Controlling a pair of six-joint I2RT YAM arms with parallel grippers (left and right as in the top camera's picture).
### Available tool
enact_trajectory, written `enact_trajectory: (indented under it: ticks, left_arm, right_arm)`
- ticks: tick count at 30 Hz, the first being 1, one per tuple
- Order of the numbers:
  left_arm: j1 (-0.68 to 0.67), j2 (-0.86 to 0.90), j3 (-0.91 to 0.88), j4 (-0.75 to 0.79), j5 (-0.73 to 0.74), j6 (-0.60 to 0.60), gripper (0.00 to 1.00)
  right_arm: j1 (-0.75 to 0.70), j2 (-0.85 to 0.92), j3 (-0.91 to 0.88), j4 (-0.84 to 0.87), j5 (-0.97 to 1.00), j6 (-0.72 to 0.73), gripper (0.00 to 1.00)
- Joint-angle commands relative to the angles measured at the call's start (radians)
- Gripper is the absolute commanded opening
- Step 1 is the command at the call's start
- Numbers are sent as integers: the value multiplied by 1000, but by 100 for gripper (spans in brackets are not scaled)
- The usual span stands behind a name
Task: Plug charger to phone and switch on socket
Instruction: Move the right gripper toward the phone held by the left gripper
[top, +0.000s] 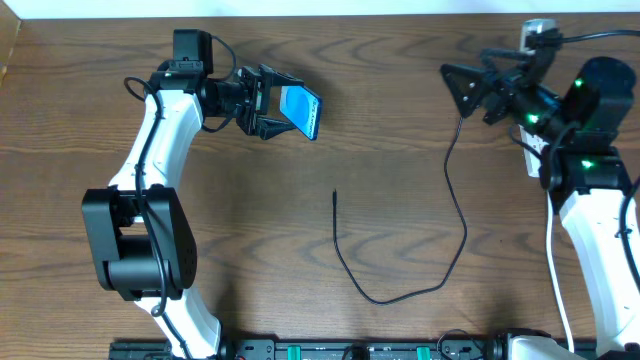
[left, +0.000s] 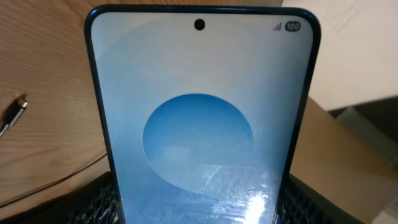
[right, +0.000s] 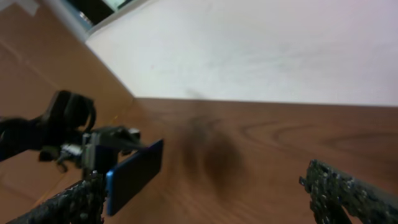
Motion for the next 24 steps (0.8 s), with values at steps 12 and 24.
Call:
enact_trajectory:
  ticks: [12, 24]
  left_arm:
    - [-77, -41, 9, 114, -71, -95, 7]
    - [-100, -41, 9, 168, -159, -173, 7]
  right_arm:
    - [223, 149, 18, -12, 28, 29, 99]
    - [359, 205, 18, -16, 134, 30, 98]
